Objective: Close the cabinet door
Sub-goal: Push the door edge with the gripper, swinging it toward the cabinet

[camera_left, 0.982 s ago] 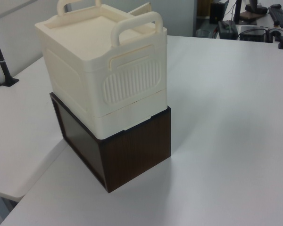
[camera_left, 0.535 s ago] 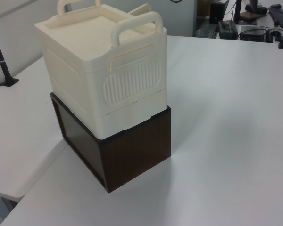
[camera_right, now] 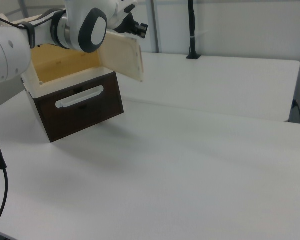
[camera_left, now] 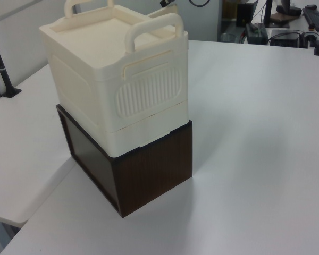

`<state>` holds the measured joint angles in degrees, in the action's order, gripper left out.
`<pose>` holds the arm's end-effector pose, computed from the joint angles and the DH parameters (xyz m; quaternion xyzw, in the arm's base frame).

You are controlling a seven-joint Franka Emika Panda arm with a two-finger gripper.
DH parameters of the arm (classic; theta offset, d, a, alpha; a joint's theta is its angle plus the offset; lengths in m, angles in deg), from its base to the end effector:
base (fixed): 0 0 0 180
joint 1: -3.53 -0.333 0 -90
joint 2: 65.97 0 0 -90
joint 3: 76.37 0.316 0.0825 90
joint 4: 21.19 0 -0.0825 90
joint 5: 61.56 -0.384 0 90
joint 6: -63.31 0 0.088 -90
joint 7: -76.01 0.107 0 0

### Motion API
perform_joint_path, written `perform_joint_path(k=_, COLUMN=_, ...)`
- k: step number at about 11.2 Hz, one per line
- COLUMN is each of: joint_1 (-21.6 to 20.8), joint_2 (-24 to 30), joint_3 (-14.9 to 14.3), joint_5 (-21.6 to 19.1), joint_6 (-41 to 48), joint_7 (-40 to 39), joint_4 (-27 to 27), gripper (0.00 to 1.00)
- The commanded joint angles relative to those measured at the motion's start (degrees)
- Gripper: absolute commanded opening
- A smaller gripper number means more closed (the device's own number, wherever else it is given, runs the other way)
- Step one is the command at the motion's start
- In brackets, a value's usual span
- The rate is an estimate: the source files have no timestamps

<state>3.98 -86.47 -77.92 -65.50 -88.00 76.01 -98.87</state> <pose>0.7178 -0.0228 0.6333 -0.8936 0.0323 -0.4474 0.0166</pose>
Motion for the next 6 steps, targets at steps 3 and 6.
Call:
perform_joint_path(k=3, joint_1=-0.09, joint_2=3.61, joint_3=1.45, joint_5=-1.59, joint_6=15.22, joint_7=-3.94, joint_4=0.16, gripper=0.0)
perform_joint_path(k=6, joint_1=-0.27, joint_2=6.86, joint_3=2.77, joint_5=-6.85, joint_6=26.21, joint_7=-7.46, joint_4=0.24, gripper=0.0)
